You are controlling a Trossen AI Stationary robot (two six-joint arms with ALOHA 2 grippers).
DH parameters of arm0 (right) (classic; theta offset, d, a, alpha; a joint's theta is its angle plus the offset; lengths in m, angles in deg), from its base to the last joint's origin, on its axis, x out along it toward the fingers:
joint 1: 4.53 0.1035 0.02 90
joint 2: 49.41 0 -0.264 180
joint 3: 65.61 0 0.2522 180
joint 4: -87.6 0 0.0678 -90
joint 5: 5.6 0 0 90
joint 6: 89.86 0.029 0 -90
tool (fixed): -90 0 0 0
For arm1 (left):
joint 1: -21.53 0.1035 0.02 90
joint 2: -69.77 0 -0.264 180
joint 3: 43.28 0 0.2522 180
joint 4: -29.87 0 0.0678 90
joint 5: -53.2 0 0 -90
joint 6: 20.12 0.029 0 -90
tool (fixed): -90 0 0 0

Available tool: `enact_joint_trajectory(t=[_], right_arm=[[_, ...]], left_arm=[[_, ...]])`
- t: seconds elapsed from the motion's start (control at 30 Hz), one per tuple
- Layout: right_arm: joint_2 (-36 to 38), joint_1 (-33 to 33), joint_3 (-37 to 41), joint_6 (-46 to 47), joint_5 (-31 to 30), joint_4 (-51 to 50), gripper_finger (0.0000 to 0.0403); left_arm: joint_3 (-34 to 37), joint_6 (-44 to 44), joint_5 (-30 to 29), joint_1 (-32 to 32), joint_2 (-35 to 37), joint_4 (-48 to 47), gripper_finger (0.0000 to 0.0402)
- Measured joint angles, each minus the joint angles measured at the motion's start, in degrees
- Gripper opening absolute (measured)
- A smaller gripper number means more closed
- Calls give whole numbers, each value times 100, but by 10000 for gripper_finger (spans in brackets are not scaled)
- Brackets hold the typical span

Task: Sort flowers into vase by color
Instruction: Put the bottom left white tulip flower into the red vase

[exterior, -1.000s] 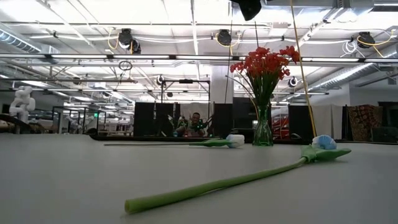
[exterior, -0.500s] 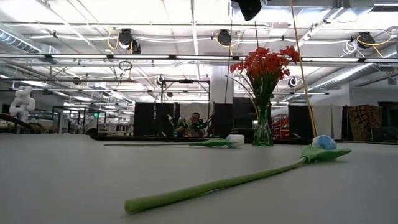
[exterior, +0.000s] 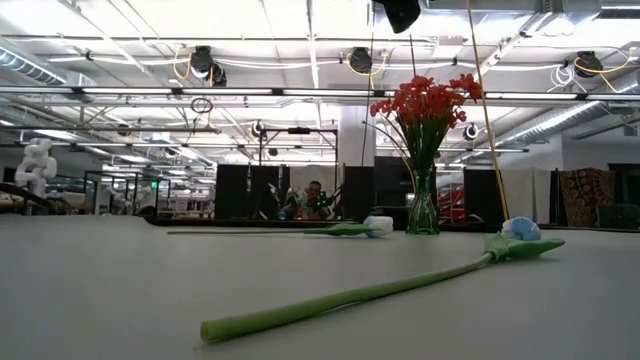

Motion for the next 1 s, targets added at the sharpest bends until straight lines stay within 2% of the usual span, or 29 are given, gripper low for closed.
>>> enact_joint_trajectory(t=[0.23, 0.47, 0.57, 0.73, 0.9, 1.0], right_arm=[[0, 2, 0, 0, 0, 0, 105], [0, 2, 0, 0, 0, 0, 105], [0, 2, 0, 0, 0, 0, 105], [0, 2, 0, 0, 0, 0, 105], [0, 2, 0, 0, 0, -2, 105], [0, 2, 0, 0, 0, -3, 105]], left_arm=[[77, -507, 113, 0, -6, -463, 1], [228, -772, 142, 0, -14, -376, 2], [309, -776, 302, 0, -14, -302, 17], [402, -973, 392, 0, -14, -285, 87], [403, -1023, 868, -6, 37, -298, 185], [392, -687, 1207, -32, 184, -315, 224]])
